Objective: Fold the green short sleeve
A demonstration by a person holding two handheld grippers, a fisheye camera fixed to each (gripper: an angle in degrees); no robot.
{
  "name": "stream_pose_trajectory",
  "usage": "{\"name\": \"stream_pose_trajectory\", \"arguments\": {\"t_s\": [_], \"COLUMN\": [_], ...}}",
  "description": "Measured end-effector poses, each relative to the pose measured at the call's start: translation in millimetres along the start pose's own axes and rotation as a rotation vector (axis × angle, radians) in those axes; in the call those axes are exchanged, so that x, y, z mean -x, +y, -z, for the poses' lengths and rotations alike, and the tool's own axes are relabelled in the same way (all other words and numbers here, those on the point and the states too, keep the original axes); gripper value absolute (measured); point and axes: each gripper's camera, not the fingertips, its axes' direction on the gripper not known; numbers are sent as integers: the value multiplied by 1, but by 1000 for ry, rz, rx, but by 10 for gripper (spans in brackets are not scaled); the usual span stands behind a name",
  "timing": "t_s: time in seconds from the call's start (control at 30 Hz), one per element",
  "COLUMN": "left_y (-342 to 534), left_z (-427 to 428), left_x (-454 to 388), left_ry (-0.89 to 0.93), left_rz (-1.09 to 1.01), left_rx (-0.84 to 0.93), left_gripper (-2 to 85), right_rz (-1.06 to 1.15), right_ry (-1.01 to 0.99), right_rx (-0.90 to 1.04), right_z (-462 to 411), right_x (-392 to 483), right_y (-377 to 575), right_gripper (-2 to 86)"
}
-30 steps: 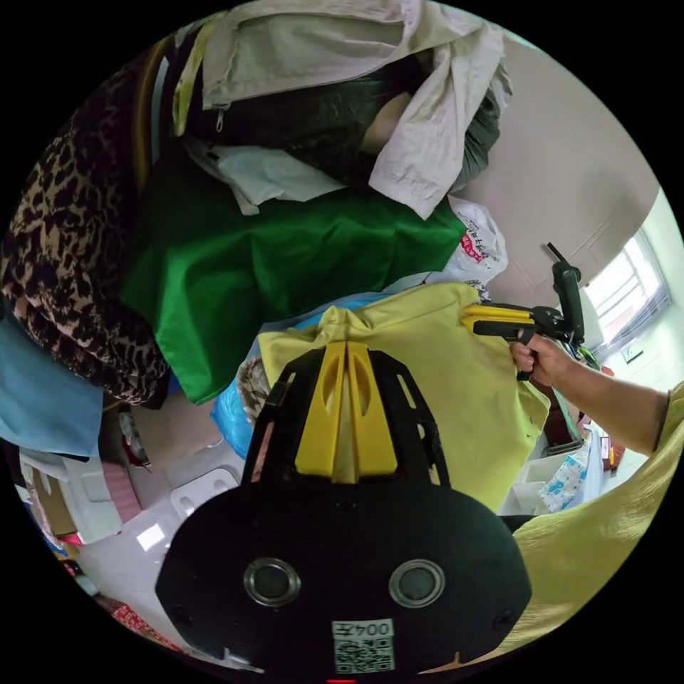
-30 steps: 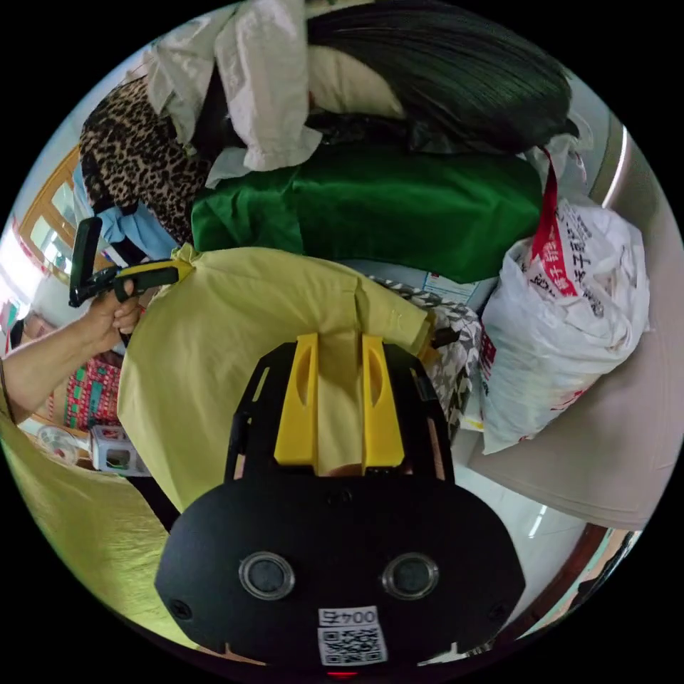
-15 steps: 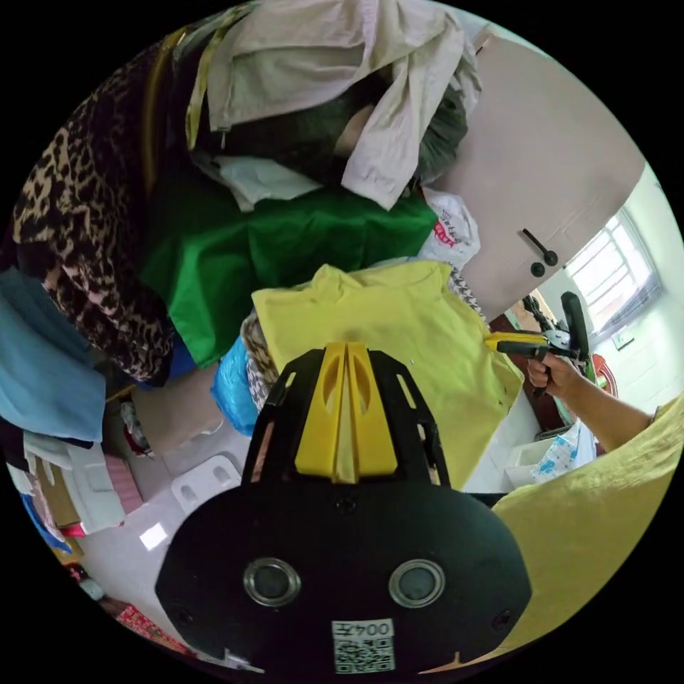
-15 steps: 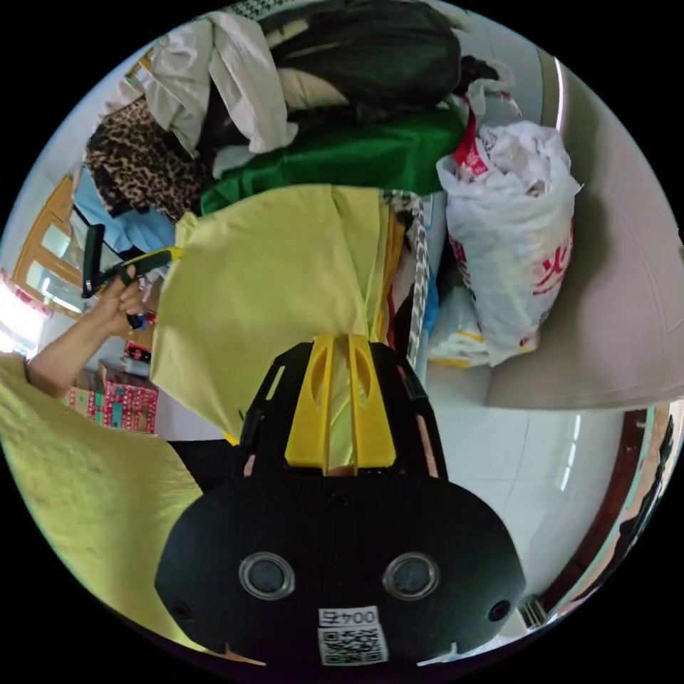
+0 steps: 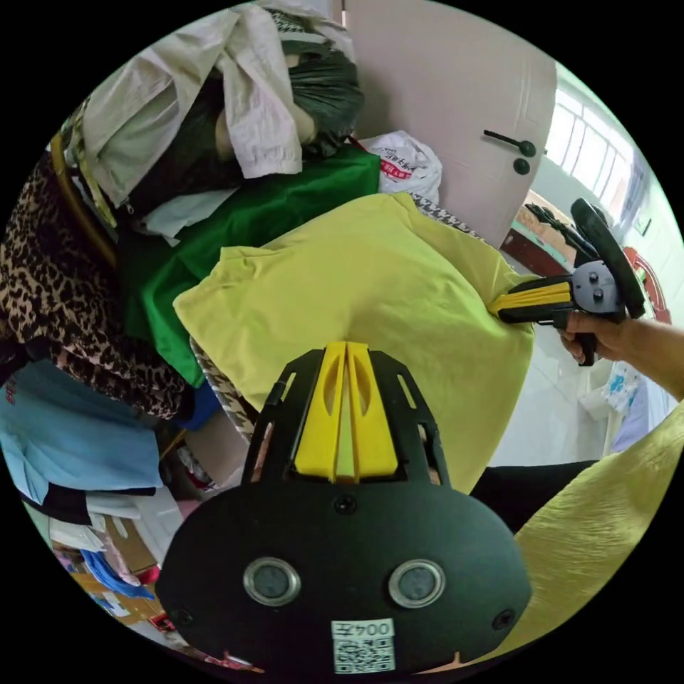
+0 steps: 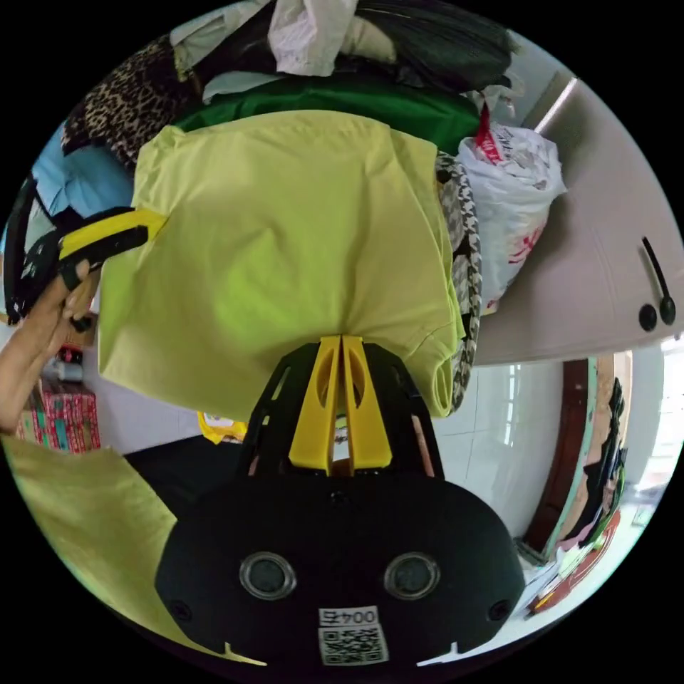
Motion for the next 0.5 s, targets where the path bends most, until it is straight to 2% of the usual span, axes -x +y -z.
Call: {"name": "stream_pose_trajectory", "arguments": {"t_s": [0.13, 0.2, 0.33, 0.5], "left_y": [-14, -26, -52, -108], "left_z": [-8, -7, 15, 39], "left_x": [26, 40, 55, -15], "left_ry": [170, 247, 718, 931], "left_rz": [77, 97, 41, -61], "left_rx": [-51, -54, -99, 19], "left_gripper": [4, 4, 5, 13], "right_rz": [-99, -154, -285, -526], "right_ry": [9, -35, -227, -348], "right_rx": [24, -28, -323, -477], "right_z": [8, 24, 92, 150], "right_x": [-5, -17, -48, -86], "right_y": [11, 24, 100, 235], "right_gripper": [-8, -8, -6, 6]}}
